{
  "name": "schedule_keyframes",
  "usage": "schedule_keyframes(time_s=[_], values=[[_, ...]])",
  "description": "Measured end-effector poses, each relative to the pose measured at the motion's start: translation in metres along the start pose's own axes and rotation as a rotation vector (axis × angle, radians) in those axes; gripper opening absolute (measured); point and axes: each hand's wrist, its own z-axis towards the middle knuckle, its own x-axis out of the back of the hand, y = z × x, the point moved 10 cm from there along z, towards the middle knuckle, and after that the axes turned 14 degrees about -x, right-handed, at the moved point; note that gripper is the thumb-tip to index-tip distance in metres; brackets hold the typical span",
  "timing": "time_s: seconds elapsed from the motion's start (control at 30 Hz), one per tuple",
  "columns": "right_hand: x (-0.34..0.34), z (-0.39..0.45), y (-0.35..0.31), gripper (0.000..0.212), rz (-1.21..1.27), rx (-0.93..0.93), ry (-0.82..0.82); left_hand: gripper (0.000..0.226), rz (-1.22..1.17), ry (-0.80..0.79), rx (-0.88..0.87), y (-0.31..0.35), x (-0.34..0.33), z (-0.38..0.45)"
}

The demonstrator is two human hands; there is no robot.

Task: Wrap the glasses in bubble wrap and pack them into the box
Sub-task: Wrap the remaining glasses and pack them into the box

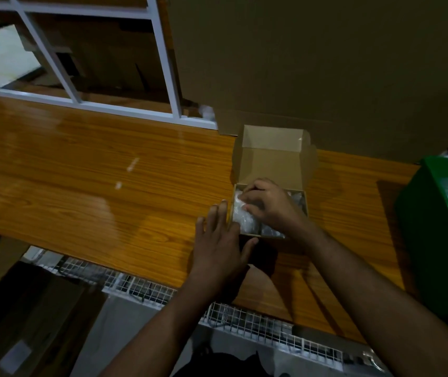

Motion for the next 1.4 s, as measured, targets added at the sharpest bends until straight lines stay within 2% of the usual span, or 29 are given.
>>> schedule_keyframes(time_s=[0.07, 0.13, 0.2, 0.27, 0.43, 0.57, 0.73, 0.87, 0.97, 1.07, 1.27, 1.4], values=[[0.001, -0.006, -0.001, 0.022, 0.033, 0.007, -0.007, 0.071, -0.026, -0.003, -0.009, 0.001, 0.003, -0.002], [-0.002, -0.005, -0.001, 0.024, 0.069, -0.019, -0.023, 0.063, -0.087, 0.06, -0.019, 0.003, 0.011, -0.005], [-0.009, 0.001, 0.003, 0.029, 0.082, -0.076, -0.045, 0.05, -0.222, 0.146, -0.04, 0.005, 0.019, -0.008], [-0.014, 0.008, 0.006, 0.034, 0.064, -0.122, -0.061, 0.051, -0.339, 0.164, -0.05, 0.007, 0.02, -0.01], [-0.016, 0.016, 0.0, 0.033, 0.047, -0.14, -0.104, 0.058, -0.401, 0.115, -0.018, 0.006, 0.01, -0.008], [-0.018, 0.017, -0.001, 0.035, -0.059, -0.147, -0.111, 0.06, -0.416, 0.067, 0.003, 0.009, -0.003, -0.008], [-0.021, 0.012, -0.003, 0.042, -0.202, -0.162, -0.136, 0.053, -0.377, 0.019, 0.019, 0.012, -0.013, -0.009], [-0.015, 0.01, 0.009, 0.026, 0.087, -0.197, -0.219, 0.042, -0.321, -0.009, 0.026, 0.011, -0.012, -0.007], [-0.007, 0.01, 0.023, 0.017, 0.264, -0.33, -0.149, 0.039, -0.313, -0.026, 0.021, 0.012, -0.014, -0.007], [-0.009, 0.014, 0.026, 0.012, 0.318, -0.441, -0.072, 0.037, -0.337, -0.016, 0.01, 0.012, -0.015, -0.007], [-0.017, 0.025, 0.034, 0.007, 0.13, -0.62, -0.012, 0.045, -0.359, -0.048, 0.011, 0.011, -0.019, -0.005], [-0.02, 0.023, 0.022, 0.009, 0.006, -0.56, 0.038, 0.063, -0.38, -0.08, 0.018, 0.006, -0.024, -0.008]])
